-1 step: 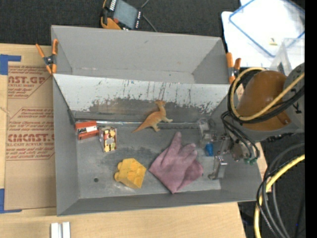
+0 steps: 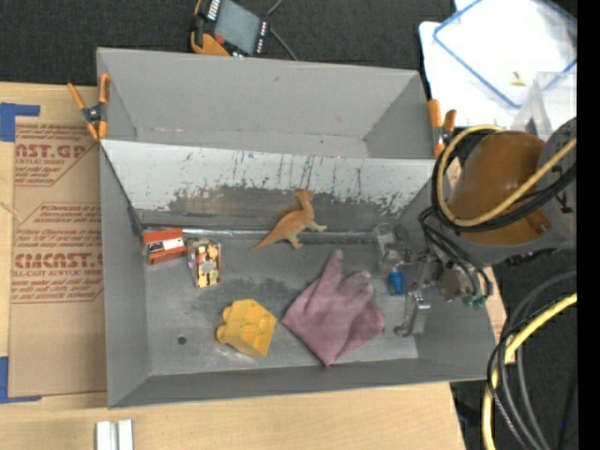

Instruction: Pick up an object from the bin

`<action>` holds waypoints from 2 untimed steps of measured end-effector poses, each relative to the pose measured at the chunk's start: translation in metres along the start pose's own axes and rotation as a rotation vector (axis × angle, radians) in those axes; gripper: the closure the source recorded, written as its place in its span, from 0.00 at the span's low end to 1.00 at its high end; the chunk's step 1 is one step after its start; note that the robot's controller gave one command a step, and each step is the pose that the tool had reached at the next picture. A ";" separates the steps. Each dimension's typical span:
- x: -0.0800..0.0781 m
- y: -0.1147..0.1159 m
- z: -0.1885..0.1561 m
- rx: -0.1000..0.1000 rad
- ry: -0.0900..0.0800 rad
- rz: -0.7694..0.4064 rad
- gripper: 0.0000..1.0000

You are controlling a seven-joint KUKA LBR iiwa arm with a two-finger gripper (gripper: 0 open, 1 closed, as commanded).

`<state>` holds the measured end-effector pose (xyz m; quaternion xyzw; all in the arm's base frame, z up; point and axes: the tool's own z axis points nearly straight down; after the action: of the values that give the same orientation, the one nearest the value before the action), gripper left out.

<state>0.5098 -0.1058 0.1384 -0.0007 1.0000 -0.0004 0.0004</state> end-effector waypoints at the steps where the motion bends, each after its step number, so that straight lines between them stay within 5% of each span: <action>1: 0.022 0.047 0.067 0.004 -0.017 -0.554 0.00; 2: 0.026 0.046 0.011 0.002 -0.005 -0.558 0.00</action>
Offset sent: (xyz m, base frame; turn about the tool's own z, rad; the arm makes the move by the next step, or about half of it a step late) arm -0.0260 0.0450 -0.0108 -0.5585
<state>0.4842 -0.0598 0.1274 -0.2759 0.9612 -0.0016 0.0026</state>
